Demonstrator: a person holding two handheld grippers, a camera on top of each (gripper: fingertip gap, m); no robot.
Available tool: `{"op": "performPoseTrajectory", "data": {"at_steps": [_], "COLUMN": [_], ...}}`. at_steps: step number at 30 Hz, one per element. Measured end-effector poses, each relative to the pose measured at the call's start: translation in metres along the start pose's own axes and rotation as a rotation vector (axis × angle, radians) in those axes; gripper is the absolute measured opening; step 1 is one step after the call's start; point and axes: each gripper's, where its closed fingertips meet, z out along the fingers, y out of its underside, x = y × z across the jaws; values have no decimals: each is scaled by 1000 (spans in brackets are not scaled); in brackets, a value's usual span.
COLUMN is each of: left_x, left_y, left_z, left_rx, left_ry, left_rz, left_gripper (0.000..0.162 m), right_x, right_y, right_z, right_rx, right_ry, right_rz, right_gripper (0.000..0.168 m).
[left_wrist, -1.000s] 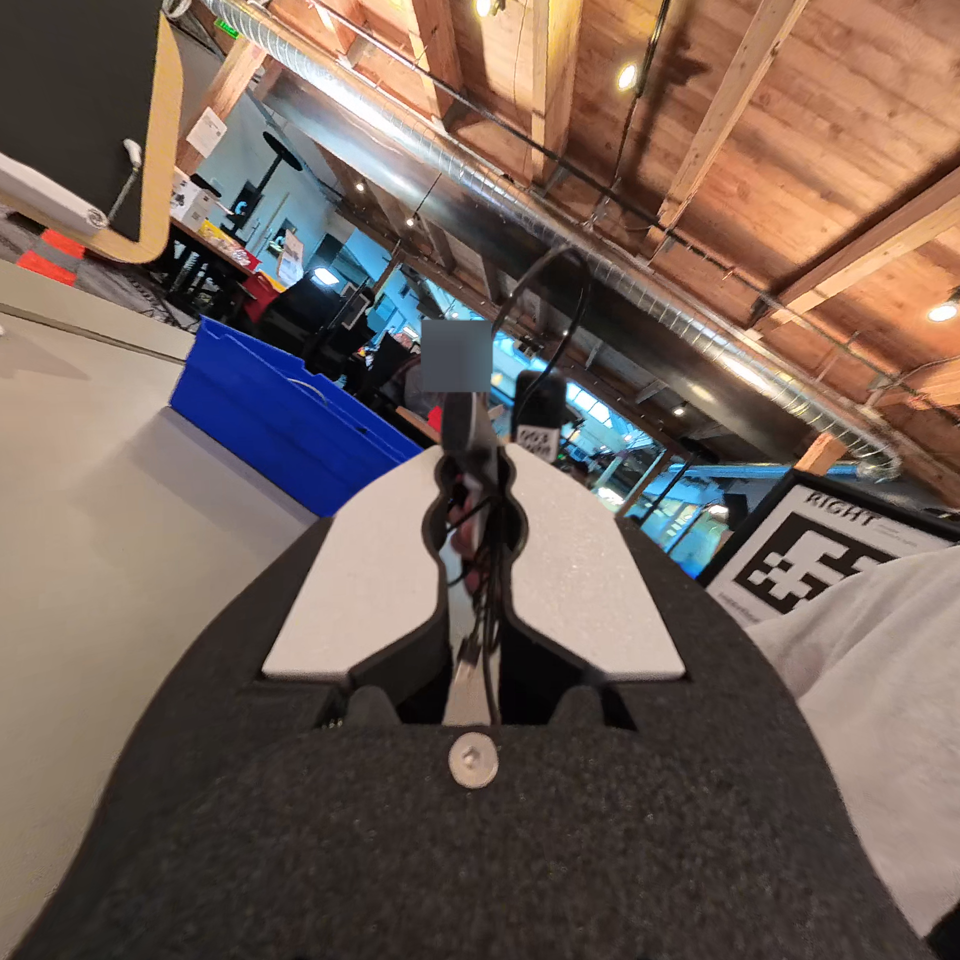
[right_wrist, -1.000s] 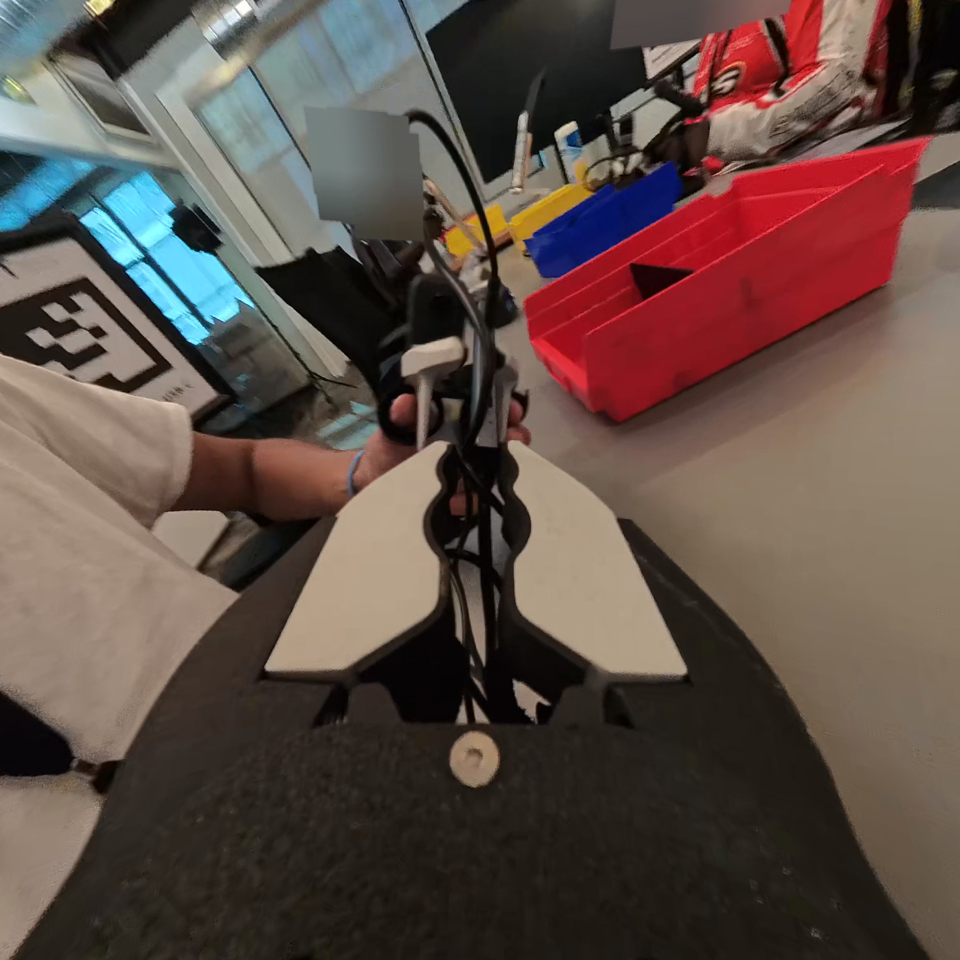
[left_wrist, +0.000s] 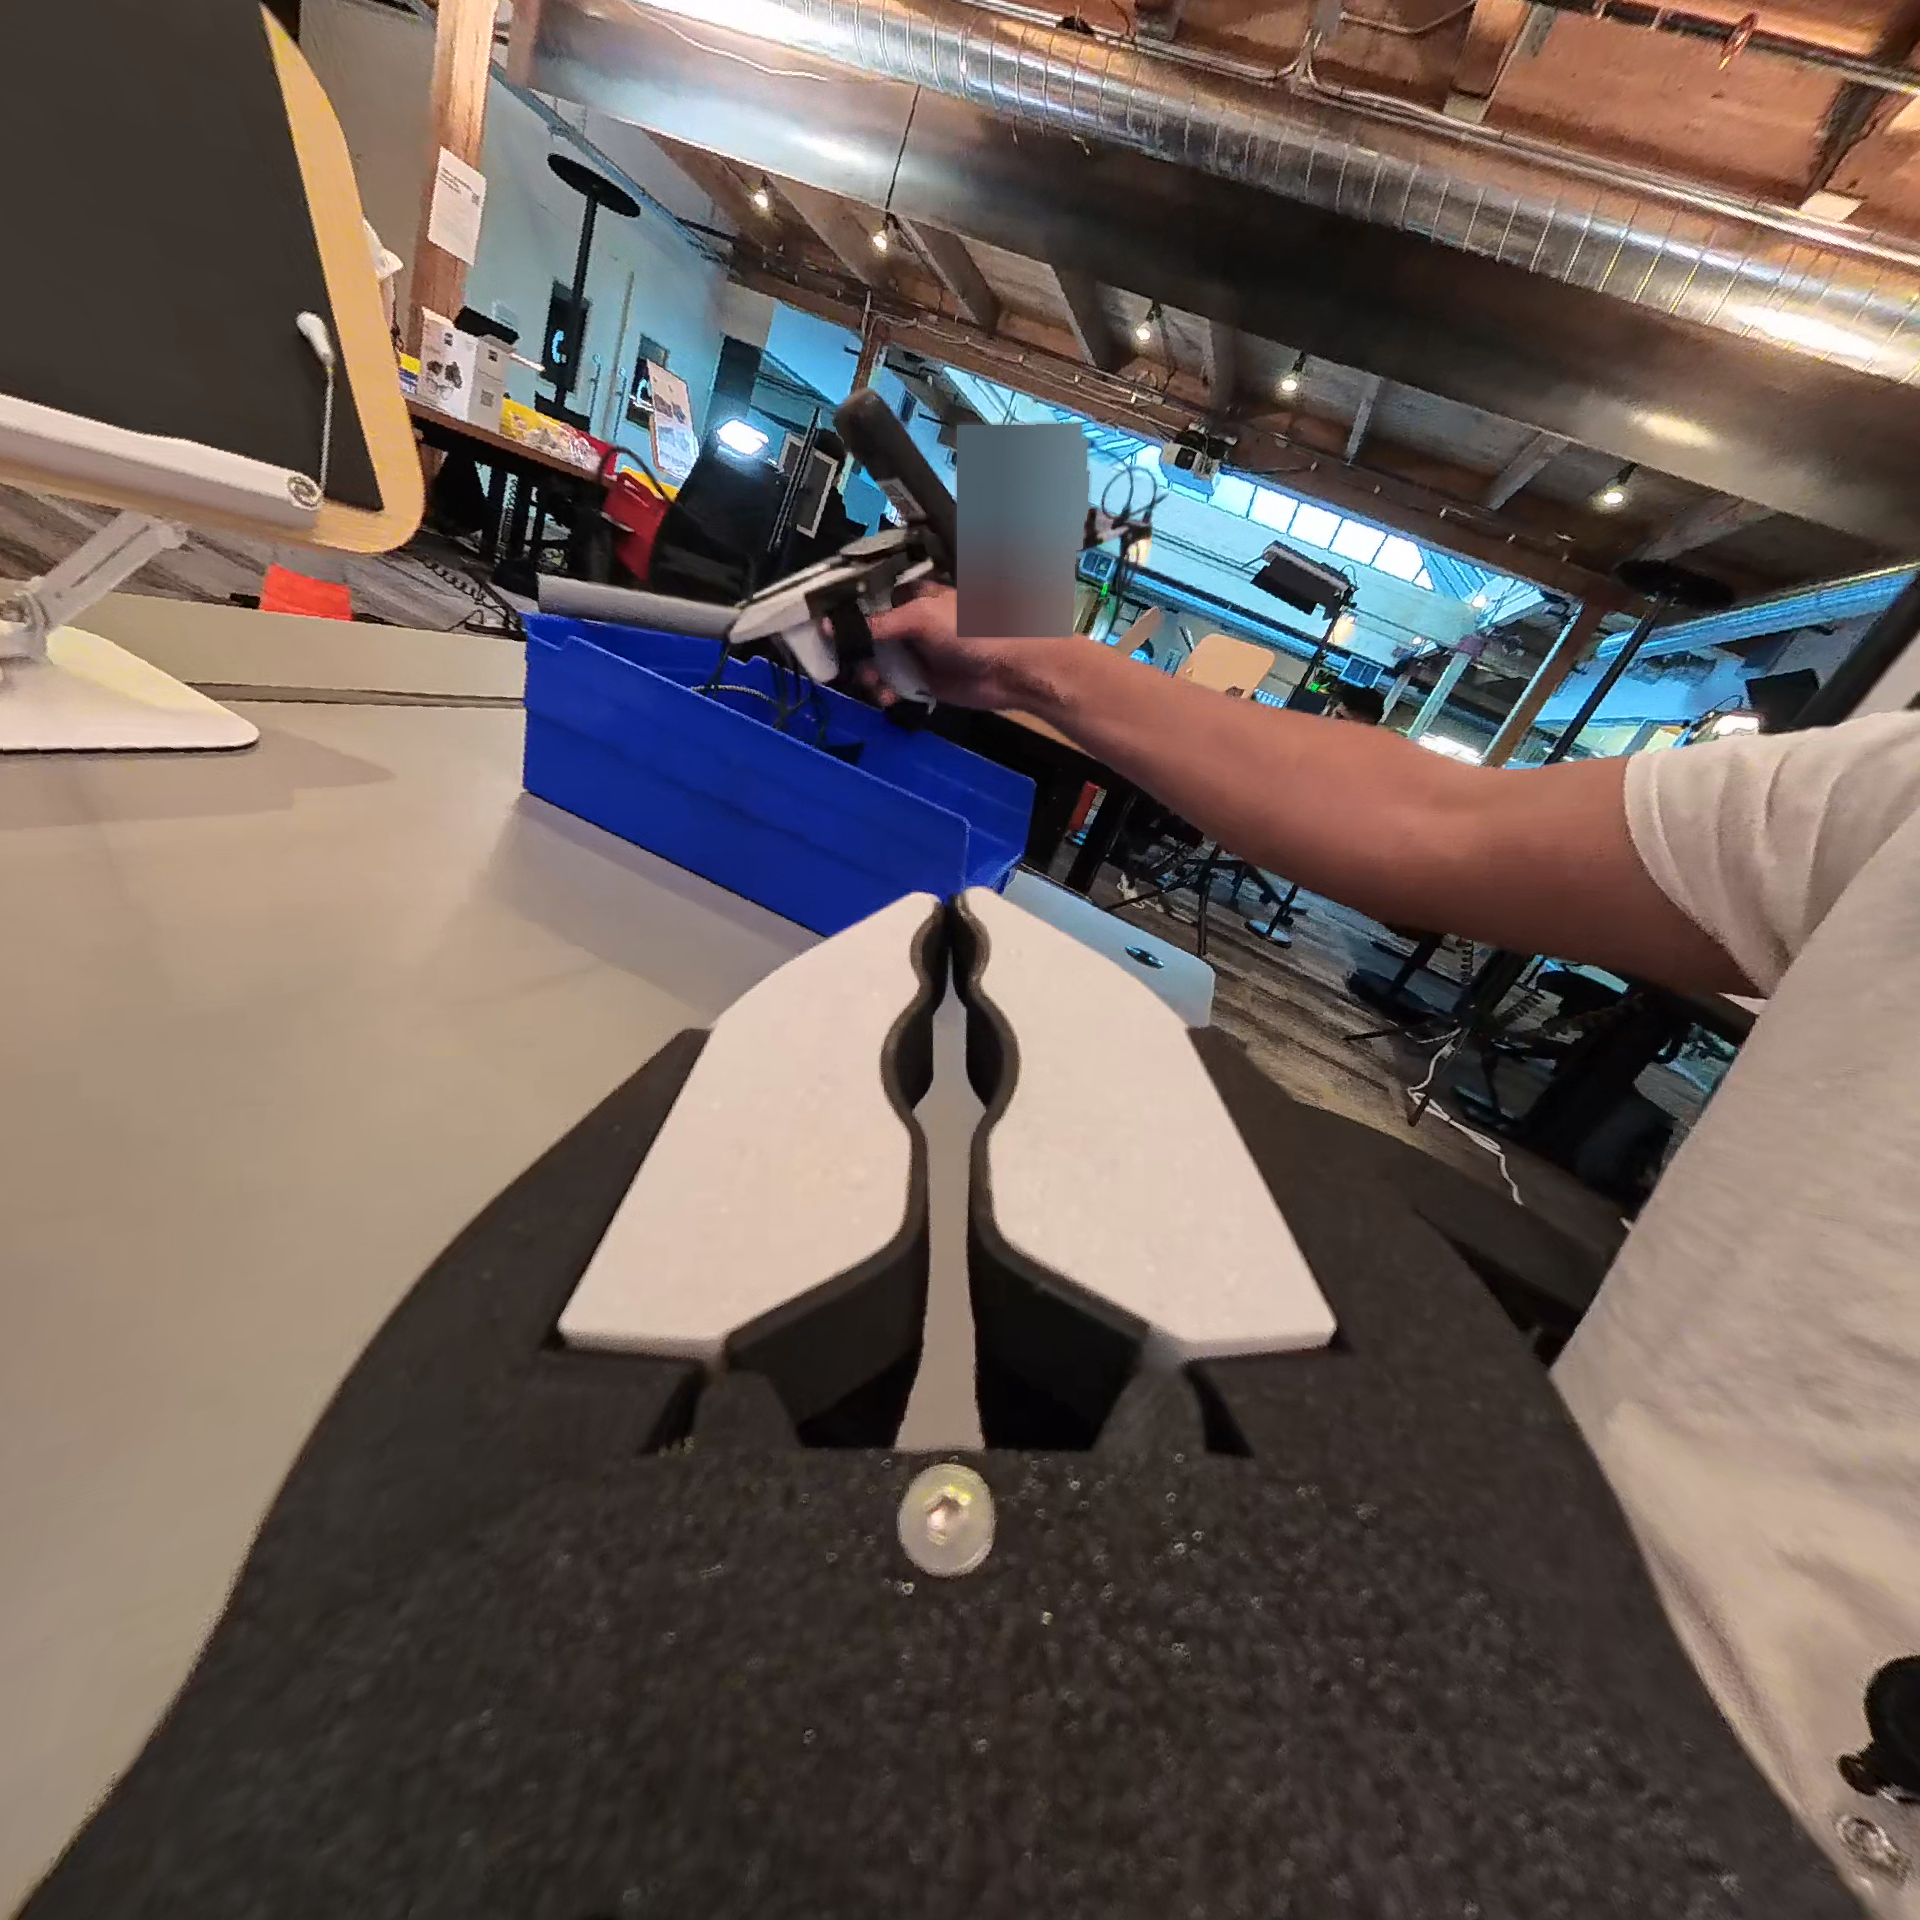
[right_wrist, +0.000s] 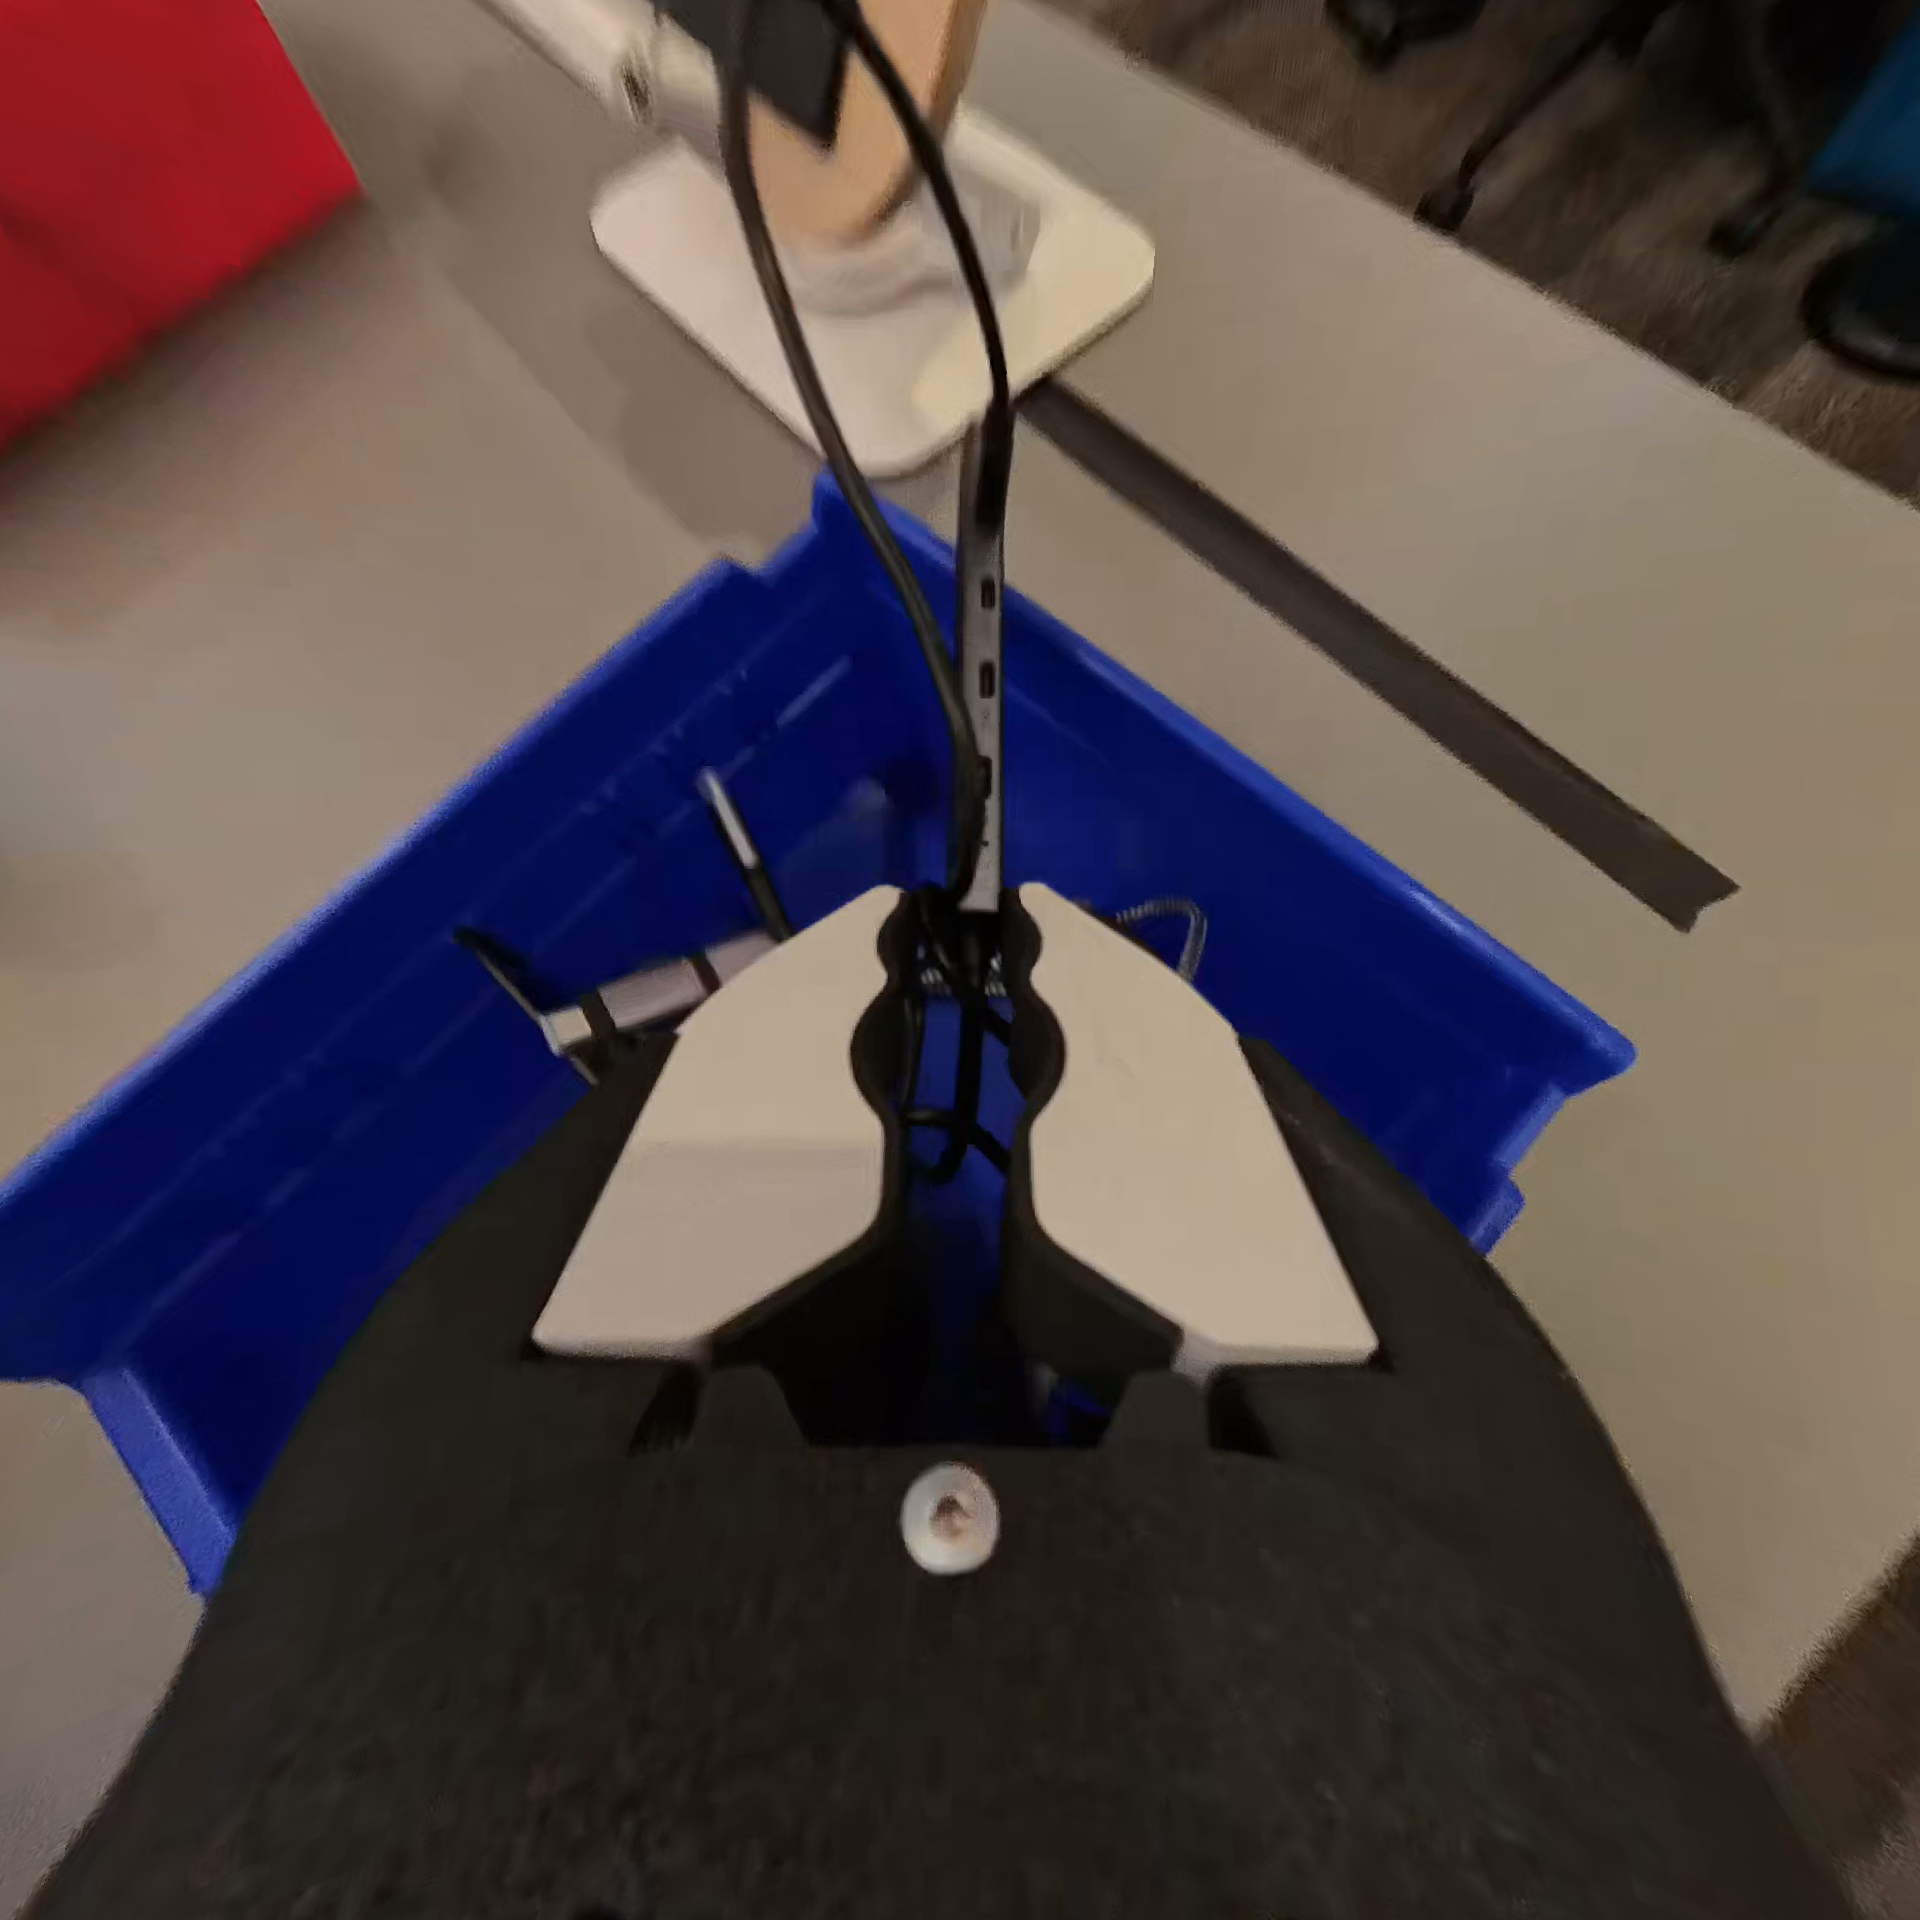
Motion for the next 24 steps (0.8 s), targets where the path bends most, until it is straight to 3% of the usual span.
{"op": "performPoseTrajectory", "data": {"at_steps": [5, 15, 18, 20, 24], "left_x": [0, -6, -6, -6, -13], "left_y": [3, 13, 13, 12, 5], "left_z": [5, 7, 7, 4, -19], "left_rx": [-15, -36, -39, -46, -97], "left_ry": [-1, -4, -12, -28, -130], "left_rz": [16, -8, 3, 38, 191], "left_gripper": [0, 0, 0, 0, 6], "right_x": [7, 10, 19, 22, 7], "right_y": [33, 59, 56, 53, 39], "right_z": [8, 36, 44, 45, 21], "right_rx": [-296, -588, -611, -582, -423], "right_ry": [-1, -6, 71, 114, 90], "right_rz": [-239, -268, -299, -275, -199], "right_gripper": [16, 15, 10, 17, 47]}}
